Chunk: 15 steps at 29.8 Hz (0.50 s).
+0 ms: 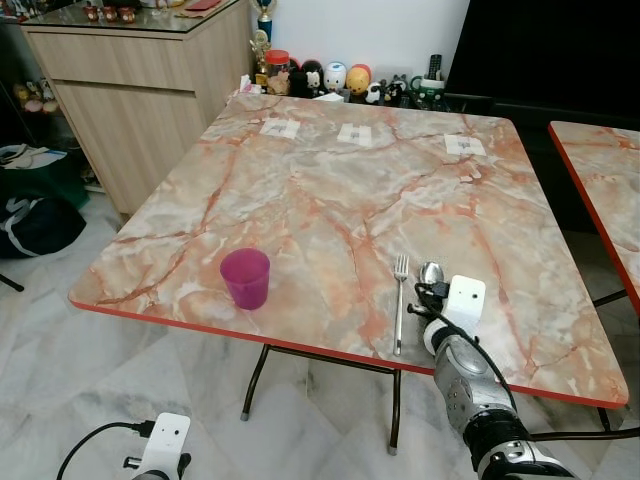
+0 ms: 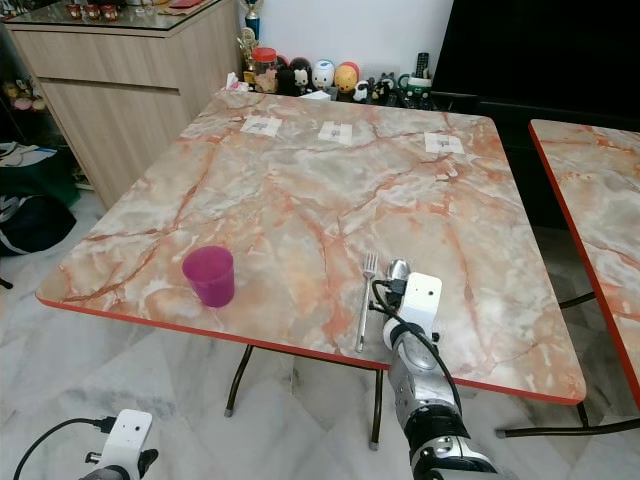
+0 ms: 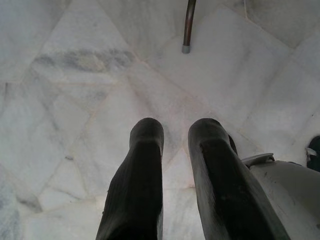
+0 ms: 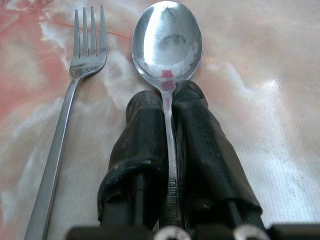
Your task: Setting the table
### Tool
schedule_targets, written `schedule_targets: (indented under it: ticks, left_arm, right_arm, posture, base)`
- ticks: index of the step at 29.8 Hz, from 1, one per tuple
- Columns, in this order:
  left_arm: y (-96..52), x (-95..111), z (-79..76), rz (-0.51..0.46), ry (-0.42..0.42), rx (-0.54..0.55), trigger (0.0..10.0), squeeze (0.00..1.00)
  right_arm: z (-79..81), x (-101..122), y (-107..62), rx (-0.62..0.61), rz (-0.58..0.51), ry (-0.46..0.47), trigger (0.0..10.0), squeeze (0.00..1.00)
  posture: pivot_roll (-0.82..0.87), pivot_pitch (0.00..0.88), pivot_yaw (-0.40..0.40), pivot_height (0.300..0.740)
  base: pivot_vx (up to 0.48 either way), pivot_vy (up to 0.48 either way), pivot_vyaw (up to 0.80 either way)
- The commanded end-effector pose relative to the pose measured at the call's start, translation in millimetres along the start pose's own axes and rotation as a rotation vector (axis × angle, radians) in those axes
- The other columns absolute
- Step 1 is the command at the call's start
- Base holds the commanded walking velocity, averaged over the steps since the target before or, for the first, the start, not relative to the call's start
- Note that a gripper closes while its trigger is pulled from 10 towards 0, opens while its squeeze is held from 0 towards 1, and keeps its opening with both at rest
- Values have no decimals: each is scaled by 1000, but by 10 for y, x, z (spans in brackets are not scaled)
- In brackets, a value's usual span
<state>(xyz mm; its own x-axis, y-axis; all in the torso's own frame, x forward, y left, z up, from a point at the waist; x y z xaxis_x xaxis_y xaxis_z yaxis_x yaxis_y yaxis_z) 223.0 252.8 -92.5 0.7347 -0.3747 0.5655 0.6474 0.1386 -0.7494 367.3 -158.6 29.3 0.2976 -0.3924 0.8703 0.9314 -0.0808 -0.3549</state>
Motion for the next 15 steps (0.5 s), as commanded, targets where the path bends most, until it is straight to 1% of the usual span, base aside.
schedule_targets:
  ticks: [1, 5, 6, 8, 9, 10, 11, 12, 13, 14, 15]
  left_arm:
    - [-12, -70, -40, 23, -2, -16, 10000, 0]
    - [-13, -76, -45, 25, 0, -19, 10000, 0]
    - [-13, -77, -46, 25, 1, -19, 10000, 0]
    - [-13, -77, -45, 25, 2, -18, 10000, 0]
    - [-14, -80, -46, 25, 3, -17, 10000, 0]
    - [-14, -81, -46, 25, 3, -16, 10000, 0]
    - [-14, -81, -46, 25, 3, -16, 10000, 0]
    - [-15, -83, -45, 25, 3, -15, 10000, 0]
    - [-15, -83, -45, 25, 3, -14, 10000, 0]
    - [-15, -85, -45, 26, 3, -13, 10000, 0]
    - [-15, -85, -45, 26, 3, -13, 10000, 0]
  right_arm:
    - [-95, -205, -44, -31, 71, -8, 0, 0]
    - [-116, -245, -61, -38, 78, -11, 0, 0]
    - [-125, -232, -65, -43, 63, -4, 0, 0]
    - [-135, -170, -66, -48, 20, 18, 0, 0]
    - [-122, -53, -72, -40, -55, 44, 0, 0]
    - [-116, -10, -76, -37, -83, 51, 0, 0]
    - [-116, -10, -76, -37, -83, 51, 0, 0]
    - [-93, 86, -94, -23, -145, 35, 980, 0]
    - [-81, 125, -106, -18, -172, 18, 3373, 0]
    - [-50, 180, -129, 1, -211, 1, 10000, 0]
    - [-50, 180, -129, 1, -211, 1, 10000, 0]
  posture:
    - [153, 0, -48, 740]
    - [152, 0, -47, 740]
    - [152, 0, -47, 740]
    - [152, 0, -47, 740]
    - [156, 0, -50, 740]
    - [156, 0, -50, 740]
    - [156, 0, -50, 740]
    - [156, 0, -52, 740]
    - [156, 0, -52, 740]
    - [158, 0, -54, 740]
    - [158, 0, -54, 740]
  base:
    - [0, 0, 0]
    - [0, 0, 0]
    - [0, 0, 0]
    - [0, 0, 0]
    - [0, 0, 0]
    - [0, 0, 0]
    - [0, 0, 0]
    - [0, 0, 0]
    - [0, 0, 0]
    - [0, 0, 0]
    - [0, 0, 0]
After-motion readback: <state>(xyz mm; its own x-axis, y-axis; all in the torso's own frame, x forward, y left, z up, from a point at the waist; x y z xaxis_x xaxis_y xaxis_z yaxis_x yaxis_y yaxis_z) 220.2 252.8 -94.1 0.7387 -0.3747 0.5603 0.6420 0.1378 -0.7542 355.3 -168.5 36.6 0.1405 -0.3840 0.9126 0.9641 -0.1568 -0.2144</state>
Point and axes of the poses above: a point about 5 cm out from each wrist's last joint towards the gripper, its own y axis pointing out of the wrist towards the gripper, its own x axis along the axis of the wrist's last joint, z = x × y, the point moved 4 cm from there along y, pointing out of the wrist towards the gripper, and after that the axes turned 10 degrees about y, right-handed, at the moved point
